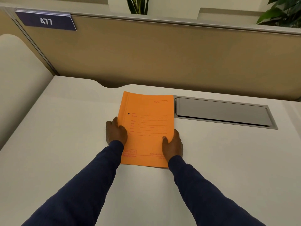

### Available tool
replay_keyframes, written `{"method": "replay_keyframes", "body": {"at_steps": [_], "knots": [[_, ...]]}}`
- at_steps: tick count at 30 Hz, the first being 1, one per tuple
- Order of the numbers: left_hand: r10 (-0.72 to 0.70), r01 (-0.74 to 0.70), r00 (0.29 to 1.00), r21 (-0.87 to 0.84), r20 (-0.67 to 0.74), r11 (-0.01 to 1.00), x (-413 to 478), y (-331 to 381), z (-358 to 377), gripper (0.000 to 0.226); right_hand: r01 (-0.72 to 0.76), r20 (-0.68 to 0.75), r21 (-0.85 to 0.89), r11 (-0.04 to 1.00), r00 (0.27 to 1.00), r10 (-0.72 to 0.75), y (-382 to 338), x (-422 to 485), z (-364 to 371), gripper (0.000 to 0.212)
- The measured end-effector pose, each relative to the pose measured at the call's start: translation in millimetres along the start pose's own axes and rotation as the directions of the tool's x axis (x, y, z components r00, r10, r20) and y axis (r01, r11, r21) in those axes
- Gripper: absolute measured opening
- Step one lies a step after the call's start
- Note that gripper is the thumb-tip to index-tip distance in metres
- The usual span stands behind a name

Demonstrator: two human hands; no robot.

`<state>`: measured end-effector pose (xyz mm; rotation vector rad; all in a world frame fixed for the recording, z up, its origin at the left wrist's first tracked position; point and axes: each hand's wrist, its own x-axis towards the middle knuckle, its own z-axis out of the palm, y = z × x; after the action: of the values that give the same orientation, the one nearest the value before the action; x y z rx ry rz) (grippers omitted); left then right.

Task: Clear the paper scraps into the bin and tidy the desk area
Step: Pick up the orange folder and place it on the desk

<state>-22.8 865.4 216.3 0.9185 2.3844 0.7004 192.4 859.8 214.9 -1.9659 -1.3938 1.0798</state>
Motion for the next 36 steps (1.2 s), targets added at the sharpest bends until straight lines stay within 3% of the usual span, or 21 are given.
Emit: {"method": "replay_keyframes", "body": {"at_steps": [3,6,9,13,21,36], "knots": [[0.055,-0.053,0.997,0.054,-0.047,0.997,9,0,6,0.052,0.036,0.011,-0.113,0.993,0.999,-0.035,-5,5,4,0.065],[0.147,-0.130,0.987,0.195,-0.073,0.972,11,-3,13,0.051,0.128,0.014,-0.279,0.952,0.992,-0.129,-2,7,6,0.068],[0.215,-0.181,0.975,0.350,-0.062,0.919,11,-7,17,0.045,0.178,0.063,-0.533,0.827,0.983,-0.171,4,8,6,0.067],[0.215,-0.182,0.976,0.406,-0.039,0.896,12,-6,16,0.044,0.223,0.136,-0.670,0.708,0.975,-0.178,9,7,1,0.070],[0.155,-0.158,0.987,0.327,0.036,0.932,-2,-8,2,0.062,0.204,0.131,-0.611,0.765,0.979,-0.156,21,-3,-21,0.077],[0.198,-0.196,0.980,0.346,0.030,0.918,-133,-58,-18,0.067,0.188,0.159,-0.542,0.819,0.980,-0.119,91,-113,-75,0.078]]}}
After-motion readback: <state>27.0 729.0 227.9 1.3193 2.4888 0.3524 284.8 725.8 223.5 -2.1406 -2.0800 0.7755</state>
